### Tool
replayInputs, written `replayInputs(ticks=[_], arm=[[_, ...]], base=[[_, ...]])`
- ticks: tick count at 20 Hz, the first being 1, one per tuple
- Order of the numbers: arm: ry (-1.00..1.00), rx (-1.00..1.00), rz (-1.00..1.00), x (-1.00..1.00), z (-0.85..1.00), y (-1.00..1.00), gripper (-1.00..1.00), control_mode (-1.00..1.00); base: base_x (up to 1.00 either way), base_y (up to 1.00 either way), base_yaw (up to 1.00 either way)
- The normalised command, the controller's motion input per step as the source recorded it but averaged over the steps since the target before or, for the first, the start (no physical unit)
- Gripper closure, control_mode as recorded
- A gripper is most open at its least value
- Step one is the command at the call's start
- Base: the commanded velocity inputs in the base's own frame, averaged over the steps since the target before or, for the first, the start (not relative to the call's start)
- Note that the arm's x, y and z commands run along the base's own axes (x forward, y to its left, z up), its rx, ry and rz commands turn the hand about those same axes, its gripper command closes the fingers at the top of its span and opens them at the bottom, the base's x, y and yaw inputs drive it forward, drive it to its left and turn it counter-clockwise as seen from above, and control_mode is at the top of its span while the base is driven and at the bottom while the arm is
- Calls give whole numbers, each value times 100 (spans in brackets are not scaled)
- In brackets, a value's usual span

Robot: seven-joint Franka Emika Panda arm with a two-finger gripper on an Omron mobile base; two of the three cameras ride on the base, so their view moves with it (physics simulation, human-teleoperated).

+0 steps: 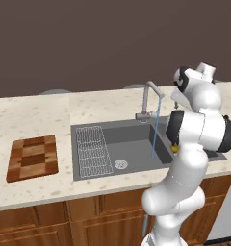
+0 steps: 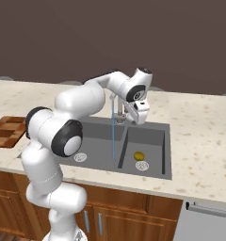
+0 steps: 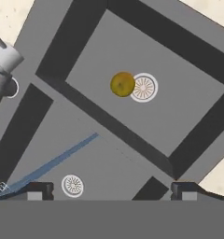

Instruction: Pick the orange from the sink and place it on the cutting board to airdry. Then turn off the sink faucet.

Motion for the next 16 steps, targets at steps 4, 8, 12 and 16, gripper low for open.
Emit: replayInputs(ticks=[4,8,12,16], arm=[[2,3,-16,22,-18,-19,-100,-100],[2,2,-13,15,-17,-22,-100,-100],[4,0,-9,10,-15,-25,-100,-100],[7,0,-7,8,-10,-24,-100,-100]], base=[[0,0,0],[0,0,0],[0,0,0],[0,0,0]])
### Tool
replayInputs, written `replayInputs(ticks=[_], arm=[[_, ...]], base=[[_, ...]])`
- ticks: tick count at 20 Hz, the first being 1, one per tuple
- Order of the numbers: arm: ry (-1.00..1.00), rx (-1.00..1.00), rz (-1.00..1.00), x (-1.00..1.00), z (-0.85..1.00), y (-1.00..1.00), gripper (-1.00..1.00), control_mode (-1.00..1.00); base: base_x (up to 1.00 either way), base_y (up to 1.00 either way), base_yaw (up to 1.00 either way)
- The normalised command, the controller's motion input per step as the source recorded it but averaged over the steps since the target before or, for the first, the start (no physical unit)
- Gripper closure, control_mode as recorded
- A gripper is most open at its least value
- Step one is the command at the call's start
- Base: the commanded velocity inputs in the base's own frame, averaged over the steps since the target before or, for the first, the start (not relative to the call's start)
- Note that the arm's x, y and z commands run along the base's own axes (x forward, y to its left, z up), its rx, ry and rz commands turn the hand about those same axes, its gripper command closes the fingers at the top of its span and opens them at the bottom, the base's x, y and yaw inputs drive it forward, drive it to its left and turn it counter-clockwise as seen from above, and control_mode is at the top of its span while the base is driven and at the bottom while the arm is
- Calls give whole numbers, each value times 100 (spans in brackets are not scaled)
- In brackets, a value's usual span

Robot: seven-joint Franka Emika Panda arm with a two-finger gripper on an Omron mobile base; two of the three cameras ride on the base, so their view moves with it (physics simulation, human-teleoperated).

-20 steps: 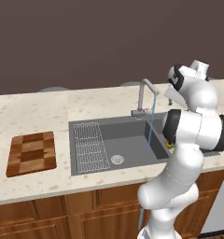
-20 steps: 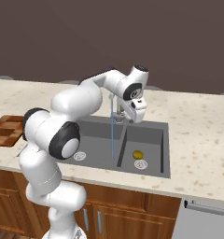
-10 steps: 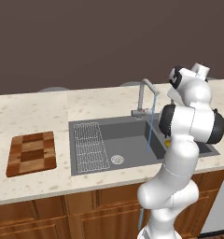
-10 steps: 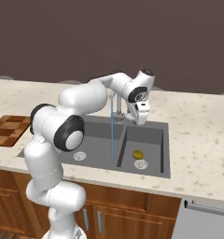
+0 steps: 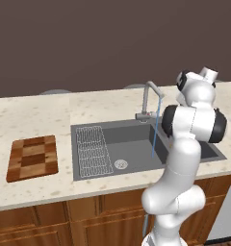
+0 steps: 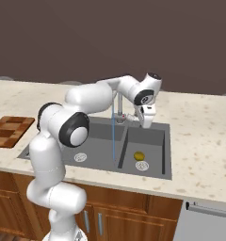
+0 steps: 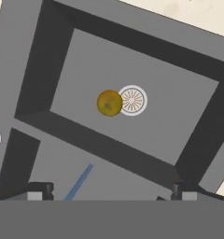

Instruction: Pick the orange from the sink and place it on the cutting board to airdry. Then turn off the sink faucet.

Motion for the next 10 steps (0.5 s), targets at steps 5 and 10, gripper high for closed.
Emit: replayInputs(ticks=[5,10], arm=[[4,0,-6,11,-21,-13,-100,-100],[2,0,-6,14,-30,-8,-100,-100]], base=[[0,0,0],[0,0,0]])
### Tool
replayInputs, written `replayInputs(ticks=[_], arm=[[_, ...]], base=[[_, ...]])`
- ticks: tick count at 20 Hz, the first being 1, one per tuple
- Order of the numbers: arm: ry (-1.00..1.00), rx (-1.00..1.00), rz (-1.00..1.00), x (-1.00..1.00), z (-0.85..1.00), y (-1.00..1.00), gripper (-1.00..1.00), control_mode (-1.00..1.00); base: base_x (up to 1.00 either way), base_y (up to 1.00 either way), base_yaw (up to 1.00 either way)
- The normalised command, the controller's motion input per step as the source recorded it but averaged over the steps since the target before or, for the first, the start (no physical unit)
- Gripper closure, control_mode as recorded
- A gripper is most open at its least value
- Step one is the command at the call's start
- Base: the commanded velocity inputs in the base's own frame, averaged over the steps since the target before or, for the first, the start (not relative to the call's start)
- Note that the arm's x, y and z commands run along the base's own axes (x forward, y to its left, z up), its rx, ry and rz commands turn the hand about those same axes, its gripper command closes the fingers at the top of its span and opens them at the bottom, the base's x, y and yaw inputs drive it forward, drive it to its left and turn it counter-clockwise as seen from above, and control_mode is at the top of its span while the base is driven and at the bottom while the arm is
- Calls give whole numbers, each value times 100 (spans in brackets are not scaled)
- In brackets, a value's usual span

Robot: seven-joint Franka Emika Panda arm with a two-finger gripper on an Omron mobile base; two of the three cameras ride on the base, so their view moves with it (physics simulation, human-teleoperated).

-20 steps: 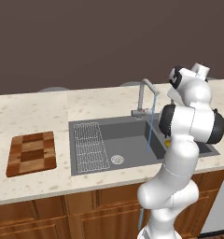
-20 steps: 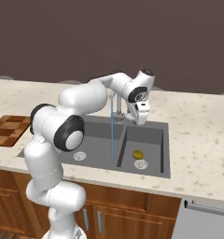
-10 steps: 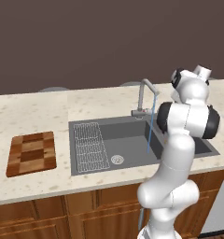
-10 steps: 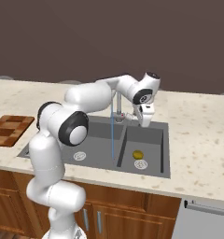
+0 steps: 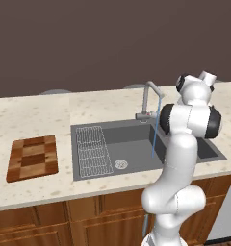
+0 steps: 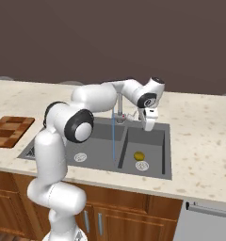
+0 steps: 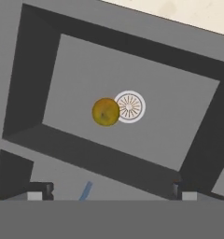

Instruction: Pick the orange from the sink and place it on the cutting board to airdry. Then turn off the sink faucet.

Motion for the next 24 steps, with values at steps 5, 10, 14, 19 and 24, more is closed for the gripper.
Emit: replayInputs(ticks=[5,10,14,19,24], arm=[[1,0,-6,12,-28,-10,-100,-100],[1,0,-5,14,-27,-12,-100,-100],[0,0,-5,14,-29,-10,-100,-100],[0,1,-3,5,-22,-4,-100,-100],[0,2,-2,2,-17,0,-100,-100]], base=[[0,0,0],[0,0,0],[0,0,0],[0,0,0],[0,0,0]])
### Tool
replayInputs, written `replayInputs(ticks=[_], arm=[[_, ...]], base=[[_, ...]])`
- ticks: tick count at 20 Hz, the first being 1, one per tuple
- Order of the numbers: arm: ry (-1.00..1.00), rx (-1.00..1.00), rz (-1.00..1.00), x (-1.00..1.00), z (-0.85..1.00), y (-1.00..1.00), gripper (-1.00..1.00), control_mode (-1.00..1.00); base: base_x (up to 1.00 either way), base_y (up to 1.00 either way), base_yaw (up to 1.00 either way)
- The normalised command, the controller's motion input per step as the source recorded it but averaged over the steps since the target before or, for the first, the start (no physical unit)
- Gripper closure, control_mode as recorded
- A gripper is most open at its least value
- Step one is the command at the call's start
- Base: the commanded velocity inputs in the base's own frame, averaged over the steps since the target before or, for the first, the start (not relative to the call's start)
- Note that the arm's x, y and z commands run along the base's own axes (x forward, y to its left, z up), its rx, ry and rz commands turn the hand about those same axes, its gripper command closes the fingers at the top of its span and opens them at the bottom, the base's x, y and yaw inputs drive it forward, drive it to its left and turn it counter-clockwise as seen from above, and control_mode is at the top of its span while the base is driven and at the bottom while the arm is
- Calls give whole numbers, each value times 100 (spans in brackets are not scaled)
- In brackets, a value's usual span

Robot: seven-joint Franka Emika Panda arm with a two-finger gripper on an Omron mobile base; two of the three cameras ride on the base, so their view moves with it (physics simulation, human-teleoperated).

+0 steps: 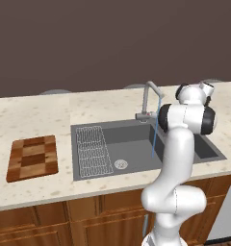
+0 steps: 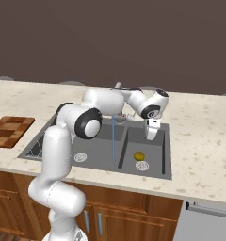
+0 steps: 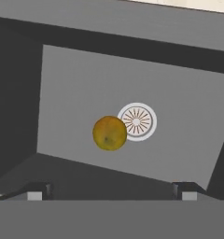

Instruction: Pick the orange from the sink and place it on the cutting board to airdry. Then turn off the sink faucet.

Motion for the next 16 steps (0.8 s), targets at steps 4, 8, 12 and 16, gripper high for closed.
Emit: replayInputs(ticks=[4,8,12,16], arm=[[0,0,-2,2,-17,0,-100,-100],[0,0,-2,0,-22,0,-100,-100],[0,0,-2,0,-26,0,-100,-100],[0,0,-2,0,-25,0,-100,-100]], base=[[0,0,0],[0,0,0],[0,0,0],[0,0,0]])
